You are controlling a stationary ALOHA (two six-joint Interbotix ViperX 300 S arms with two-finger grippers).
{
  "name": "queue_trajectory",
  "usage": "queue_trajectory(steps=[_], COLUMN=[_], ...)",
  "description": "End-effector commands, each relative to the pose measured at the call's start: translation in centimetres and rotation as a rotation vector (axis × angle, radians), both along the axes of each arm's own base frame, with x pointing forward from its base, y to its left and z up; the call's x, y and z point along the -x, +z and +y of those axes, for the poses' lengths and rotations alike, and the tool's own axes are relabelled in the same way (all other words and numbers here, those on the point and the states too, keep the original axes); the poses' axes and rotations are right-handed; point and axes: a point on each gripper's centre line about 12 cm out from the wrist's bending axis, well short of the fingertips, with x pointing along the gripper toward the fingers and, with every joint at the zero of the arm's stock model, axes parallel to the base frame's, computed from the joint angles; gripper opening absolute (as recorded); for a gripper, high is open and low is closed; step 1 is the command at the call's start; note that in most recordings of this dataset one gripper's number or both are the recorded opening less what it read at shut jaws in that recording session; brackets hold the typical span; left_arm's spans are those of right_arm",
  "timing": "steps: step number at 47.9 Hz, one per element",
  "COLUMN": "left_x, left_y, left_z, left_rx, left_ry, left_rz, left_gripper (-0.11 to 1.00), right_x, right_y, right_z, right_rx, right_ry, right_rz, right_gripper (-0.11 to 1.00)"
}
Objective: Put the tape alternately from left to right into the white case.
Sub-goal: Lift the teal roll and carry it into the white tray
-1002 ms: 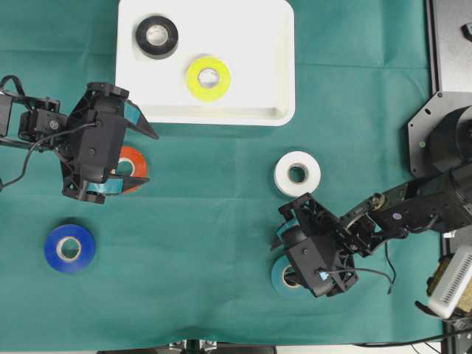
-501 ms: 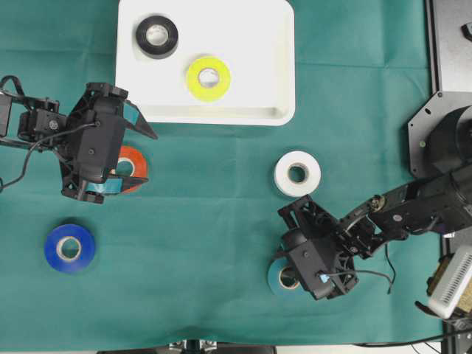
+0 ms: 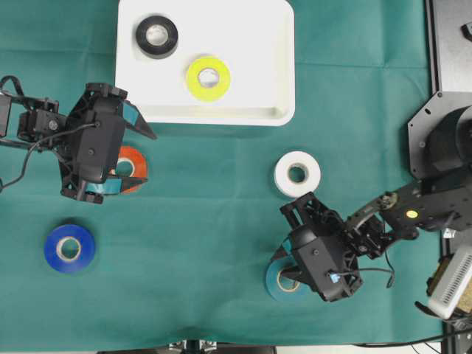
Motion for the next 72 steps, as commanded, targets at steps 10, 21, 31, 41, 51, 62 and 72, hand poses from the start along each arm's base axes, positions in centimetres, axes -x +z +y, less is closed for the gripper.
queue_trajectory(steps=[10,21,31,41,51,62,72], left_x=[-0.2,-0.2,-0.2,-0.2,-0.2,-0.2,-0.2], left_y=[0.9,0.9,0.8,0.9,0.8,0.8,0.9], left_z=[-0.1,-0.1,-0.1,-0.1,-0.2,-0.3,-0.3], left_rx=[0.005,0.005,0.005,0.004,0.004,0.004,0.004], left_ry=[0.0,0.0,0.0,-0.002,-0.005,-0.007,-0.008], left_rz=[-0.032,-0.03,-0.029,-0.032,-0.029,-0.032,-0.034], left_gripper=[0.81,0.81,0.81,0.81,0.81,0.81,0.81], right_x=[-2.3,-4.5,-5.9,-7.5,-9.3,-11.5,-13.4], right_y=[3.9,4.7,5.1,5.0,4.6,4.4,4.4], right_z=[-4.4,-9.9,-14.2,-18.2,-21.4,-24.2,-25.5], right_rx=[0.029,0.054,0.098,0.138,0.146,0.145,0.127], right_ry=[-0.164,-0.31,-0.39,-0.453,-0.523,-0.58,-0.589], right_rz=[-0.038,-0.071,-0.109,-0.142,-0.142,-0.154,-0.197], right_gripper=[0.19,0.19,0.19,0.19,0.19,0.19,0.19])
